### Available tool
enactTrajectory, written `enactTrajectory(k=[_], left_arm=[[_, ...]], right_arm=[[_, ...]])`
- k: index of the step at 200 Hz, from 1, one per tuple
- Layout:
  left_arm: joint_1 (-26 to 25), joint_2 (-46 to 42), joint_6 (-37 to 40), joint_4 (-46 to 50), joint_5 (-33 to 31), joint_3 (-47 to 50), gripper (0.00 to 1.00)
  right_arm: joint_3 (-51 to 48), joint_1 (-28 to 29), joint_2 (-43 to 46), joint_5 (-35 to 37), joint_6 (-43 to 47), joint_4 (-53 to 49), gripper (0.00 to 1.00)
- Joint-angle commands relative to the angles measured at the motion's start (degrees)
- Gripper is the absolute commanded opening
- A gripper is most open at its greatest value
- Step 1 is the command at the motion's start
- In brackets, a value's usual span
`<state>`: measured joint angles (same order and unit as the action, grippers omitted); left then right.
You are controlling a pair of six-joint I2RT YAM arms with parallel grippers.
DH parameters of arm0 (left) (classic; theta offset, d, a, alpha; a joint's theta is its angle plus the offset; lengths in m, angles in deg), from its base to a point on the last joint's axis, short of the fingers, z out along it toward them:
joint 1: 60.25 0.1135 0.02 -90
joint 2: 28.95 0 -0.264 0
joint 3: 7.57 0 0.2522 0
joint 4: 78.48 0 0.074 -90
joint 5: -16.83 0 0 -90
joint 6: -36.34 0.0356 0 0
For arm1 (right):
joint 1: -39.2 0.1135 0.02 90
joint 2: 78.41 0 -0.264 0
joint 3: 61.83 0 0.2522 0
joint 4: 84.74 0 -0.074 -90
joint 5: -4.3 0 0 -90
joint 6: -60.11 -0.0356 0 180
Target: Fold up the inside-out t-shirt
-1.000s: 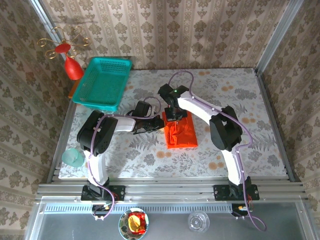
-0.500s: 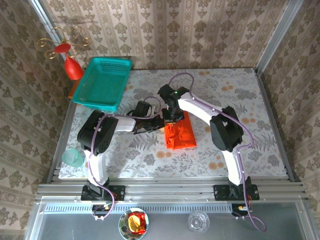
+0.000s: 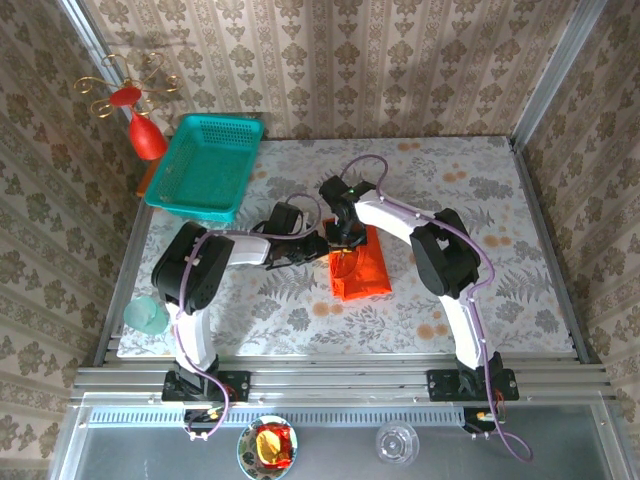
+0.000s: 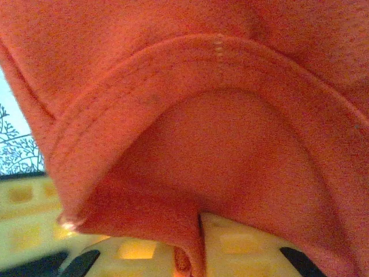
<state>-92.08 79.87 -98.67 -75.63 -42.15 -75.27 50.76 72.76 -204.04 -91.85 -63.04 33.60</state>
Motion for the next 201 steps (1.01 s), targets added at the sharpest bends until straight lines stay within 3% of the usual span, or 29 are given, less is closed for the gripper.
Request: enactTrajectory(k=[1, 59, 104, 157, 168, 201], left_arm=[[-0.2, -5.4, 1.3, 3.4, -1.5, 1.5, 0.15], [-1.1, -10.1, 3.7, 9.0, -0.8, 2.5, 0.15], [-4.0, -12.6, 2.2, 9.1, -1.7, 5.3, 0.13], [-4.6, -14.3, -1.8, 4.6, -1.0, 9.6, 0.16], [-4.7, -14.5, -2.1, 4.4, -1.0, 10.0, 0.17], [-5.4, -15.1, -2.4, 4.3, -0.4, 10.3, 0.2]], right_arm=[[-1.1, -0.3, 3.2, -0.9, -0.6, 0.8, 0.25], [-4.9, 0.8, 13.5, 0.6, 0.0, -3.6, 0.35], [-14.9, 6.5, 20.1, 3.9, -1.4, -5.7, 0.37], [-20.3, 10.5, 17.6, 3.3, -3.7, -2.7, 0.37], [-20.5, 10.5, 17.0, 3.2, -3.8, -2.1, 0.32], [-19.7, 10.5, 18.7, 5.7, -3.9, -2.7, 0.05]])
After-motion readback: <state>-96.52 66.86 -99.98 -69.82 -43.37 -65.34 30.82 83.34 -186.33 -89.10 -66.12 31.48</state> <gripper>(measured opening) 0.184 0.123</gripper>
